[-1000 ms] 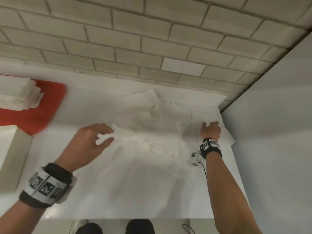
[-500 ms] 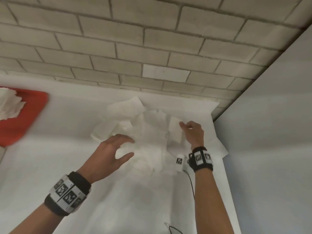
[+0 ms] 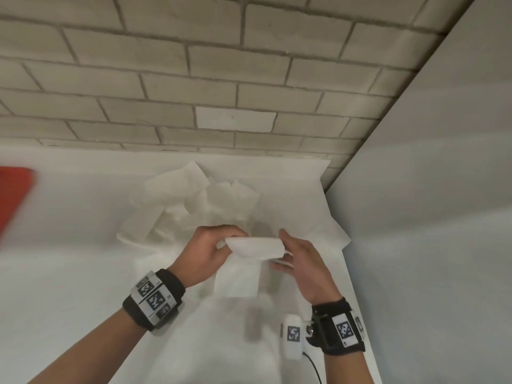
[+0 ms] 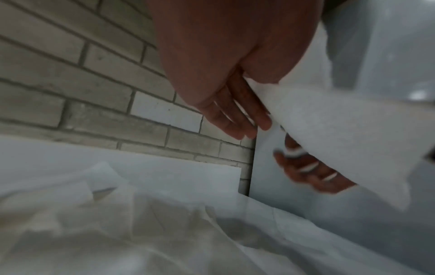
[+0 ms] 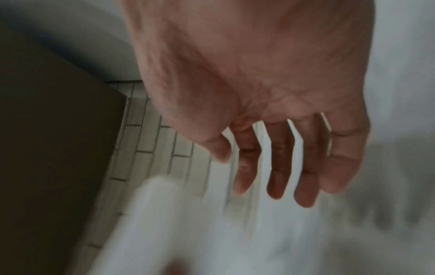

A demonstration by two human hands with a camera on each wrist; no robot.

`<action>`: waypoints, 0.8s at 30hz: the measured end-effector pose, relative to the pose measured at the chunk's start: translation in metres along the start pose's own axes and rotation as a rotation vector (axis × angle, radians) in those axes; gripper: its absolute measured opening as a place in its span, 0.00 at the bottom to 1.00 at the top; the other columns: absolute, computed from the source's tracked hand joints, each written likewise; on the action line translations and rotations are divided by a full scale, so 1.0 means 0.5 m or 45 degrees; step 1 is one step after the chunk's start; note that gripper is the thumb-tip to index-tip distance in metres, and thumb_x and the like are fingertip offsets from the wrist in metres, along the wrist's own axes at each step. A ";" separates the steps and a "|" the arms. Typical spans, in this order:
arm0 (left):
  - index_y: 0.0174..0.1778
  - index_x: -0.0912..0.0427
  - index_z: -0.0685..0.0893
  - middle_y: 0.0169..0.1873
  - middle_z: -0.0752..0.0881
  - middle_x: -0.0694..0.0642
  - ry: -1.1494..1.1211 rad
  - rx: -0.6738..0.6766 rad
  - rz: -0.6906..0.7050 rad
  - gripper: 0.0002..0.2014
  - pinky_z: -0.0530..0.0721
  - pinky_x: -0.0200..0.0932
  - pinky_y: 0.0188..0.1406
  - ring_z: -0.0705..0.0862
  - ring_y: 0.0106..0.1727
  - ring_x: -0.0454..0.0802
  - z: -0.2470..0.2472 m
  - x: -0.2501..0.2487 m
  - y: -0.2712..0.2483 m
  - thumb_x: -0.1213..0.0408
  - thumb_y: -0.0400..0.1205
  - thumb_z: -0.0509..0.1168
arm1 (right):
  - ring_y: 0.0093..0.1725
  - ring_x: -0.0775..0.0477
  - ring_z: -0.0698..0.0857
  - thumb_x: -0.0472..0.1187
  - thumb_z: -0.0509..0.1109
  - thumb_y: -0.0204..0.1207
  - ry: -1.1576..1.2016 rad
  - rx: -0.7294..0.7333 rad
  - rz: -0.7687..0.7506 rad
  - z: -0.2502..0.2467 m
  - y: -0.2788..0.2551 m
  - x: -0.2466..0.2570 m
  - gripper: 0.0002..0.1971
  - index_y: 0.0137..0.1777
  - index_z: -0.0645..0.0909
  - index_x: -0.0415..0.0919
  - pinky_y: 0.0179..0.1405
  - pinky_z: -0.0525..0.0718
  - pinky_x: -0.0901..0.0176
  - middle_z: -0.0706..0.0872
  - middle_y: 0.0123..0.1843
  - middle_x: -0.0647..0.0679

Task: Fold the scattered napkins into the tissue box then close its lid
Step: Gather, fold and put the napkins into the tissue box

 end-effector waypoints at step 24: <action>0.61 0.49 0.95 0.59 0.95 0.63 -0.756 -0.258 -0.853 0.19 0.88 0.64 0.66 0.92 0.62 0.71 -0.007 0.123 -0.099 0.62 0.97 0.56 | 0.75 0.53 0.87 0.32 0.86 0.77 -0.359 0.471 -0.616 0.156 -0.088 0.083 0.38 0.84 0.80 0.58 0.64 0.93 0.51 0.82 0.80 0.62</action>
Point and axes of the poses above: each hand's wrist, its own y-axis towards the middle knuckle, its own z-axis out of the palm, x = y × z, the point moved 7 cm from there along y, towards the middle knuckle
